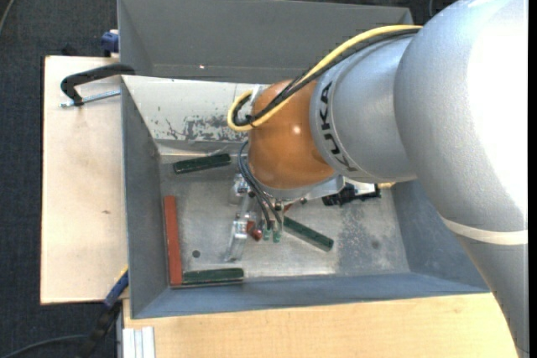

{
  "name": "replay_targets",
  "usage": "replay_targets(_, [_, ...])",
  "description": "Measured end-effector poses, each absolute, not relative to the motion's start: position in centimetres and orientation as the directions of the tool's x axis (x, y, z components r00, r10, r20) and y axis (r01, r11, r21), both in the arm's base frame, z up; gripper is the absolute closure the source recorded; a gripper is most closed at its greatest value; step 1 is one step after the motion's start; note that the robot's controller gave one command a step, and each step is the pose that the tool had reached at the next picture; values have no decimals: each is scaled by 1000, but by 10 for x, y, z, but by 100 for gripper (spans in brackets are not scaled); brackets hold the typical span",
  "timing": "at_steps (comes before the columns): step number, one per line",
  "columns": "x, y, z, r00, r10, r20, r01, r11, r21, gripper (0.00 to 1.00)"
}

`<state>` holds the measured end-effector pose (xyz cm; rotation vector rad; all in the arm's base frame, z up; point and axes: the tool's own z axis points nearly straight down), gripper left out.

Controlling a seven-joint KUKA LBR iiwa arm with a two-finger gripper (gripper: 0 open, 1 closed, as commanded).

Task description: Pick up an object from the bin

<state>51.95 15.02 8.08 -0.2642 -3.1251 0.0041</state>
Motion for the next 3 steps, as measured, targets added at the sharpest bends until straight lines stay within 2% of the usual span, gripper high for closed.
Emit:
replay_targets(1, [522, 87, 70, -998, 69, 0, 69, 998, -2, 0])
replay_targets(2, [522, 91, 70, -998, 65, 0, 65, 998, 1, 100])
replay_targets(3, [497, 62, 126, -997, -79, -4, -79, 997, 0, 100])
